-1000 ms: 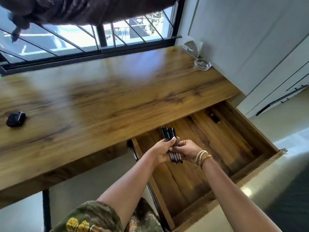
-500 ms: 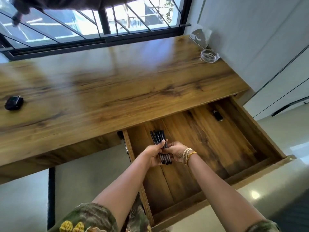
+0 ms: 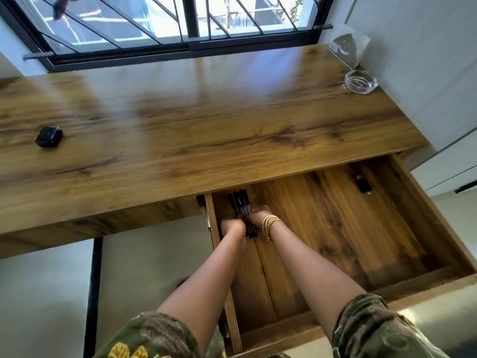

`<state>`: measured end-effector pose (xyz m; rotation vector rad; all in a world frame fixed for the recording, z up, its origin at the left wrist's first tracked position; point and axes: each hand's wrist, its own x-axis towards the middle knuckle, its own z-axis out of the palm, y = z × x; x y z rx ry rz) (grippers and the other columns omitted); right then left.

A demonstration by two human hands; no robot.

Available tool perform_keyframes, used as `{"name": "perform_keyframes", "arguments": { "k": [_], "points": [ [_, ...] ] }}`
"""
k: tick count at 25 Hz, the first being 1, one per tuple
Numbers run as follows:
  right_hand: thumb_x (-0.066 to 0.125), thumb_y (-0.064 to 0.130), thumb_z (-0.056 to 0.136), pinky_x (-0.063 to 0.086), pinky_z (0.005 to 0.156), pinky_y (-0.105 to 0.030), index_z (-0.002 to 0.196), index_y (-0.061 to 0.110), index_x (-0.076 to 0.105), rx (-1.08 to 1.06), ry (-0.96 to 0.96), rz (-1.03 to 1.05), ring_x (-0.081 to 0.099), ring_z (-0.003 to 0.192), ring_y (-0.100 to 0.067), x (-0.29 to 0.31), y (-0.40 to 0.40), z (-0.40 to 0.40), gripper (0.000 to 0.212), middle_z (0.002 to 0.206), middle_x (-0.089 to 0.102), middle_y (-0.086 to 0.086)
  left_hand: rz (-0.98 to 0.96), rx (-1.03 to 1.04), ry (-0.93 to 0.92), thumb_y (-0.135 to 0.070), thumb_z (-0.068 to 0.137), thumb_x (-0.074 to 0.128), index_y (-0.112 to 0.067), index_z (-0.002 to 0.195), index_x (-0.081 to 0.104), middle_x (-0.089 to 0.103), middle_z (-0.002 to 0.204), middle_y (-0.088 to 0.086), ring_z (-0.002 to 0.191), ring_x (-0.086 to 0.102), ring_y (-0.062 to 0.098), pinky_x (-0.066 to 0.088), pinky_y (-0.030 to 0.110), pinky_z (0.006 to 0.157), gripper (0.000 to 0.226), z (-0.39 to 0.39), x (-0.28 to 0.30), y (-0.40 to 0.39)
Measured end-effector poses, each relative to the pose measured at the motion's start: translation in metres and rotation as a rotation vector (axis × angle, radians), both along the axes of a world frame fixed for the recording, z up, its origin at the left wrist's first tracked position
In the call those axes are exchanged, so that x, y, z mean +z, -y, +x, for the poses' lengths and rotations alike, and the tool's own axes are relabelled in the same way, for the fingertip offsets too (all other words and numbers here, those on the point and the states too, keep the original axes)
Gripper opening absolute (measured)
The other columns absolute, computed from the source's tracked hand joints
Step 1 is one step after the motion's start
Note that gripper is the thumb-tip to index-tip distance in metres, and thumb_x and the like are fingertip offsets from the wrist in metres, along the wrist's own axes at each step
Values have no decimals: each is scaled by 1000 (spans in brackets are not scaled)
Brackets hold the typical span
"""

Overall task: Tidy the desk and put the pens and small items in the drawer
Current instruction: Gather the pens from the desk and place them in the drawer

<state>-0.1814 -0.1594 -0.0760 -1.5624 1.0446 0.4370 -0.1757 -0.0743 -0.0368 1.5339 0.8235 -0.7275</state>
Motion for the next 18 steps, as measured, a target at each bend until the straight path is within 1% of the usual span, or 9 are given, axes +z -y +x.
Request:
{"name": "perform_keyframes", "arguments": {
  "k": [2, 3, 4, 6, 8, 11, 14, 15, 18],
  "points": [
    [81, 22, 73, 55, 78, -34, 100, 3, 60, 23, -29, -59, 66, 92, -27, 21, -4, 5, 39, 95, 66, -13, 34, 17, 34, -7, 97, 43, -2, 119, 54, 61, 118, 15, 109, 58, 33, 48, 35, 87, 25, 1, 6, 4],
    [81, 23, 73, 57, 73, -34, 95, 4, 61, 51, -45, -82, 68, 91, -28, 22, -4, 8, 35, 93, 67, -13, 24, 48, 37, -7, 97, 40, -3, 122, 56, 61, 120, 17, 110, 58, 33, 47, 34, 86, 30, 1, 8, 5],
    [81, 25, 72, 58, 71, -34, 95, 3, 63, 73, -68, -96, 70, 94, -29, 23, -5, 10, 37, 95, 69, -14, 8, 89, 37, -8, 97, 38, -5, 123, 58, 62, 121, 17, 109, 58, 33, 47, 33, 86, 33, 3, 9, 6],
    [82, 27, 70, 59, 79, -37, 101, -1, 65, 75, -82, -147, 69, 100, -32, 22, -7, 11, 45, 104, 71, -18, -21, 142, 35, -10, 97, 36, -10, 124, 60, 63, 120, 17, 107, 60, 32, 50, 35, 92, 37, 5, 8, 8],
    [80, 26, 73, 56, 87, -36, 106, -3, 65, 76, -87, -220, 66, 106, -34, 22, -8, 11, 46, 111, 69, -21, -28, 155, 21, -11, 97, 36, -11, 121, 63, 65, 118, 17, 105, 62, 32, 52, 40, 94, 37, 7, 6, 8],
    [73, 20, 80, 52, 85, -32, 106, -2, 65, 118, -88, -316, 64, 109, -35, 18, -8, 10, 36, 114, 67, -22, -18, 156, 16, -15, 97, 36, -6, 117, 65, 65, 116, 18, 105, 62, 34, 52, 37, 91, 36, 8, 5, 7],
    [64, 16, 86, 53, 85, -35, 111, -1, 63, 151, -110, -401, 63, 110, -37, 16, -11, 6, 30, 116, 66, -22, 55, 13, 63, -13, 99, 37, -6, 122, 60, 63, 121, 16, 110, 59, 34, 49, 34, 93, 34, 7, 2, 3],
    [61, 16, 88, 52, 86, -36, 113, 0, 62, 170, -116, -438, 62, 111, -37, 16, -11, 5, 30, 118, 65, -22, 66, -63, 79, -11, 98, 39, -4, 124, 59, 62, 123, 17, 113, 59, 34, 48, 32, 91, 33, 7, 3, 1],
    [56, 16, 91, 52, 86, -35, 116, 2, 61, 188, -125, -517, 63, 111, -36, 17, -11, 1, 29, 118, 65, -20, 128, -310, 136, -5, 95, 46, 3, 127, 54, 59, 128, 21, 117, 58, 34, 49, 33, 89, 34, 6, 3, -6]
  ]
}}
